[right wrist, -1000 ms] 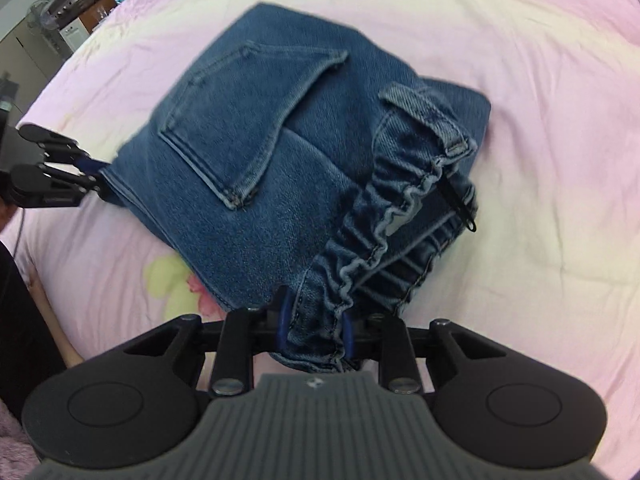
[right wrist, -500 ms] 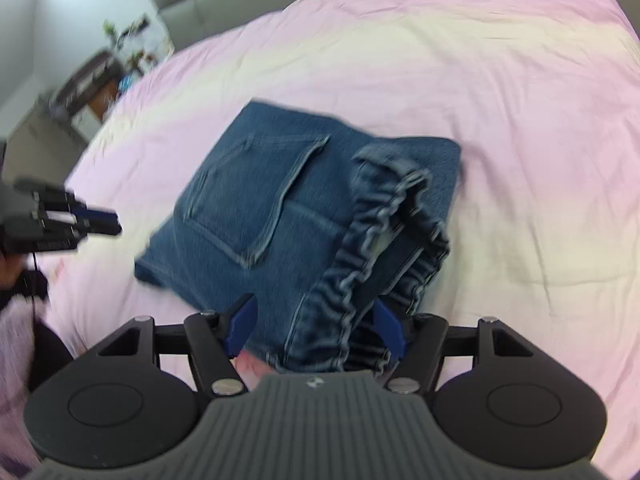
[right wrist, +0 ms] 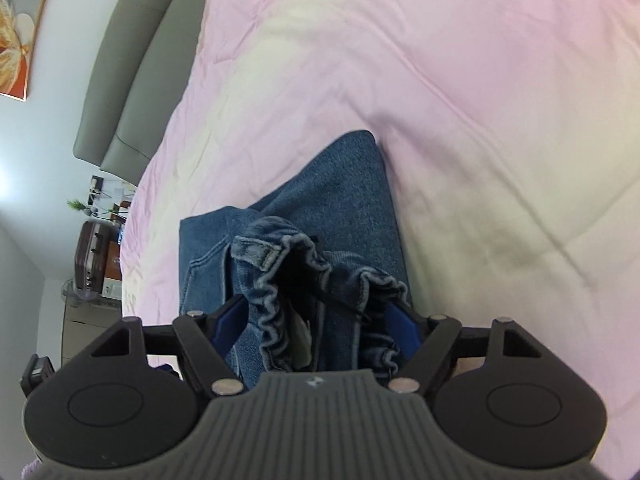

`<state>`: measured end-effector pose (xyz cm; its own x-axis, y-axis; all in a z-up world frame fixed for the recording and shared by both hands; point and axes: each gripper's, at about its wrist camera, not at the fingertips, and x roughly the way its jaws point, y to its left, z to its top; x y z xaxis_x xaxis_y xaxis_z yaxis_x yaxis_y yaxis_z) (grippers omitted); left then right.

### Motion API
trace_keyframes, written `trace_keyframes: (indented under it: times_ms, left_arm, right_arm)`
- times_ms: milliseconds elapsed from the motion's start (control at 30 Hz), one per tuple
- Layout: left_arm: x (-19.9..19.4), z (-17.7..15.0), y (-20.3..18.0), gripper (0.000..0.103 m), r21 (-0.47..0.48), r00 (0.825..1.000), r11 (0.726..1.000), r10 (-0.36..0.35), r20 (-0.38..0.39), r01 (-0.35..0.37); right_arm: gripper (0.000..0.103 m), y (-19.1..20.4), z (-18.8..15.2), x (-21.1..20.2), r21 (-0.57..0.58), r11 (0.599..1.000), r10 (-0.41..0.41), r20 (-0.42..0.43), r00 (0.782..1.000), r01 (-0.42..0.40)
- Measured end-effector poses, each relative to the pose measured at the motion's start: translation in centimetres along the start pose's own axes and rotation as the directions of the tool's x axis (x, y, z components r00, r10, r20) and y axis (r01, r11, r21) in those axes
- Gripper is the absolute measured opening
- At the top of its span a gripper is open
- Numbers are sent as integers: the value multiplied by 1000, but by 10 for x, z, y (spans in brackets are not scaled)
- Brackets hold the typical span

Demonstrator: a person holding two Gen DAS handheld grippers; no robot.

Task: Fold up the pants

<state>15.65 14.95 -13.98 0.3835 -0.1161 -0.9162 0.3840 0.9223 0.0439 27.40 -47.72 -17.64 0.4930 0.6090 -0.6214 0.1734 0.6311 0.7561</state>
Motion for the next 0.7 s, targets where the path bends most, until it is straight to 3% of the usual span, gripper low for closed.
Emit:
trace_keyframes:
  times_ms: [100, 167, 200, 300, 400, 500, 600, 700]
  left_arm:
    - [9, 0, 0, 23, -16, 1000, 1000, -2, -5, 2]
    - [13, -1, 0, 23, -17, 1000, 1000, -2, -9, 2]
    - [15, -2, 0, 23, -15, 1000, 1000, 3, -15, -3]
    - [19, -1, -4, 23, -7, 999, 1000, 30, -33, -30]
    - [20, 1, -7, 23, -11, 999, 999, 38, -35, -38]
    - [22, 2, -10, 23, -19, 999, 999, 33, -33, -34]
    - [24, 1, -14, 23, -22, 1000, 1000, 9, -23, -10]
    - [28, -1, -14, 23, -19, 1000, 1000, -9, -9, 9]
  right_arm:
    - [42, 10, 0, 0, -55, 998, -24, -3, 1000, 23]
    - [24, 21, 1, 1, -109, 993, -45, -5, 999, 44]
    - [21, 30, 2, -2, -160, 986, -51, -2, 999, 50]
    - [15, 80, 3, -12, -384, 923, -25, 31, 999, 35]
    - [14, 113, 11, -26, -488, 873, 24, 74, 997, 15]
    - [14, 112, 30, -19, -464, 884, -21, 75, 997, 53]
    - [13, 80, 39, -2, -411, 899, -139, 63, 988, 153]
    - [11, 41, 39, 11, -328, 926, -178, 60, 982, 188]
